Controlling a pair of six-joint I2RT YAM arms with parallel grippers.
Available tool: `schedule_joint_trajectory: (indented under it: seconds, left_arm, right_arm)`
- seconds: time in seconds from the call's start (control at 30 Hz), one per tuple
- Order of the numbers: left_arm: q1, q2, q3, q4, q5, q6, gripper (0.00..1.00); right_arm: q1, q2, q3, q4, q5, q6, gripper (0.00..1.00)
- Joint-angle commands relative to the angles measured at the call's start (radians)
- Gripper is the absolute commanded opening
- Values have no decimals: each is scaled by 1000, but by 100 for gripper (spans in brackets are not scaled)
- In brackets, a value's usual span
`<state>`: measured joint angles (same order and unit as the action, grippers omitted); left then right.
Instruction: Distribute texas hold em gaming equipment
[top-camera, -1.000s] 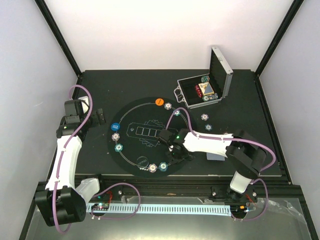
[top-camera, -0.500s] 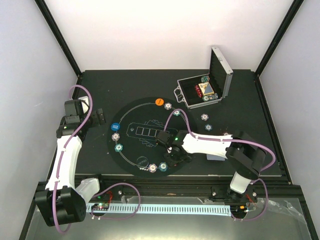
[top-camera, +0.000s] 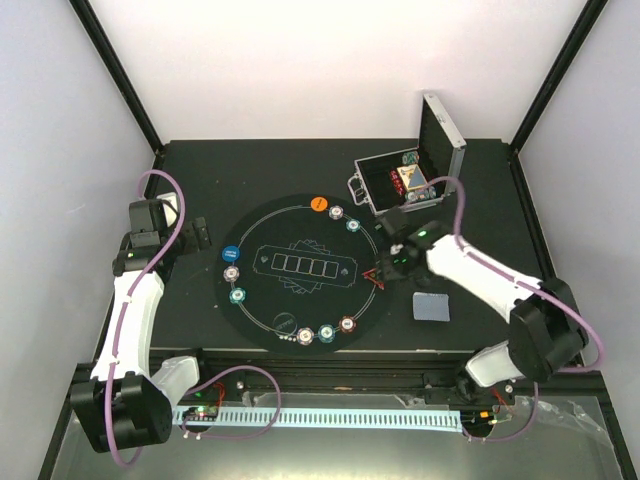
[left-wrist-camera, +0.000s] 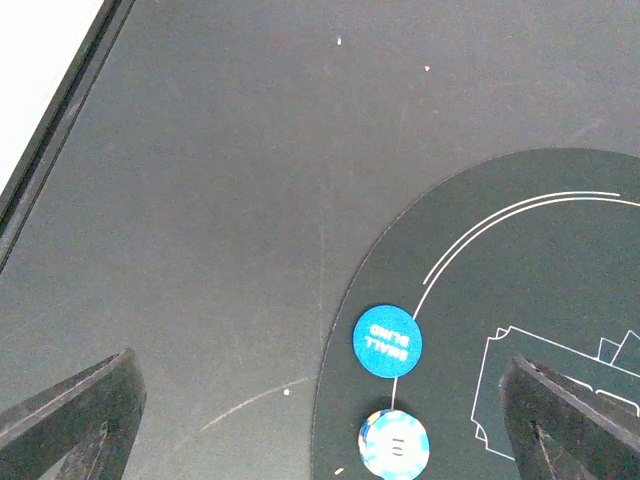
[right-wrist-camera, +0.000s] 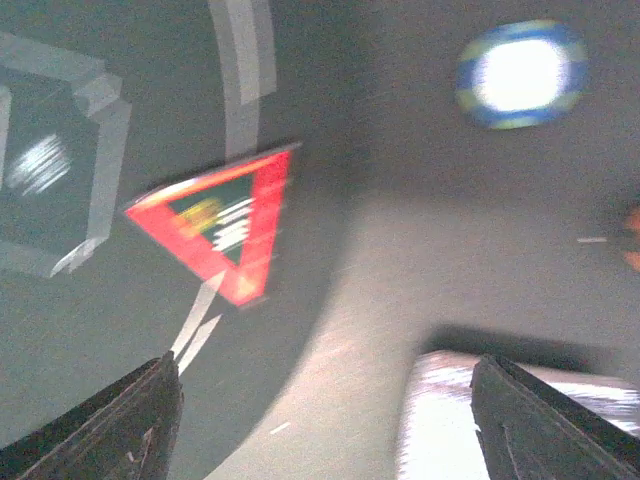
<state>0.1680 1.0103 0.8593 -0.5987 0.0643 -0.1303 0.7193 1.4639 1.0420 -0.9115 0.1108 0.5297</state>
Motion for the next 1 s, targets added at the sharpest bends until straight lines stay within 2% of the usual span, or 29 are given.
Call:
schedule_joint_trajectory:
  seconds: [0.0,0.13,0.3,0.57,0.97]
  left_arm:
    - [-8,-6,17,-3,-4,16,99]
    - [-8,-6,17,-2,-4,15,99]
    - [-8,-9,17,-3,-4,15,99]
    - [-8,-3,18,-1,-3,15,99]
    - [-8,2,19,-2,-4,15,99]
  right_arm:
    - [-277,-38,-59,17,63,-25,80]
    - [-466,-33,-94,64,69,-59,81]
    - [-569,-8,-121,93,87,-104,82]
    - [-615,68,-153,166,81,-113,81]
    - [-653,103,-158,216,30,-130,62]
